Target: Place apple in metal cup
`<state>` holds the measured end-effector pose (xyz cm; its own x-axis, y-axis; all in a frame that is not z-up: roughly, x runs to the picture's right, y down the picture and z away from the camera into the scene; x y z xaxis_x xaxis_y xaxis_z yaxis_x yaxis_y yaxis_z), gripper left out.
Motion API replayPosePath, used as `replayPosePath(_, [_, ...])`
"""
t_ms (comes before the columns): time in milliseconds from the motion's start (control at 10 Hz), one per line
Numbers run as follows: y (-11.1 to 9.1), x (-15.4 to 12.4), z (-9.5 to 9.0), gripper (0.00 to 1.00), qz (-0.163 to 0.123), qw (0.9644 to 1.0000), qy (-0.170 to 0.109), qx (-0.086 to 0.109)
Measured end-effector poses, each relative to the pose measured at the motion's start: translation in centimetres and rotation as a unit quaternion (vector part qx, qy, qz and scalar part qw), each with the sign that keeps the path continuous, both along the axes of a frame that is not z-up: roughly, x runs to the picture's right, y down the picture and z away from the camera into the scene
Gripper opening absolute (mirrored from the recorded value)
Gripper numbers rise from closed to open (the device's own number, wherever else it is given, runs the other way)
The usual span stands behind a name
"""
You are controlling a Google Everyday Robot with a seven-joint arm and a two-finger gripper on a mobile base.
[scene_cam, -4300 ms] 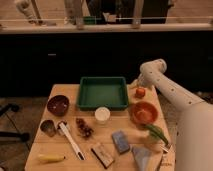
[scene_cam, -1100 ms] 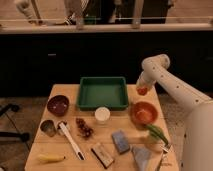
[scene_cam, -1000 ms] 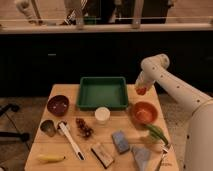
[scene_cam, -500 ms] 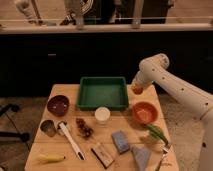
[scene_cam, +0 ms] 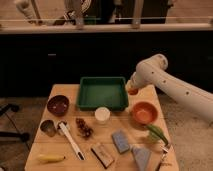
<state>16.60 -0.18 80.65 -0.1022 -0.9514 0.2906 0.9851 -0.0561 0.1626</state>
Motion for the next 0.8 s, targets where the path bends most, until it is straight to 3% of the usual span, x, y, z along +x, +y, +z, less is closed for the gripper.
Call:
replayPosePath(200, [0.33,-1.31,-0.74,0.0,-0.013,0.9998,-0.016,0.001])
replayPosePath(800, [0.36,-1.2,-0.7,0.0,-0.013,0.9998,-0.015,0.001])
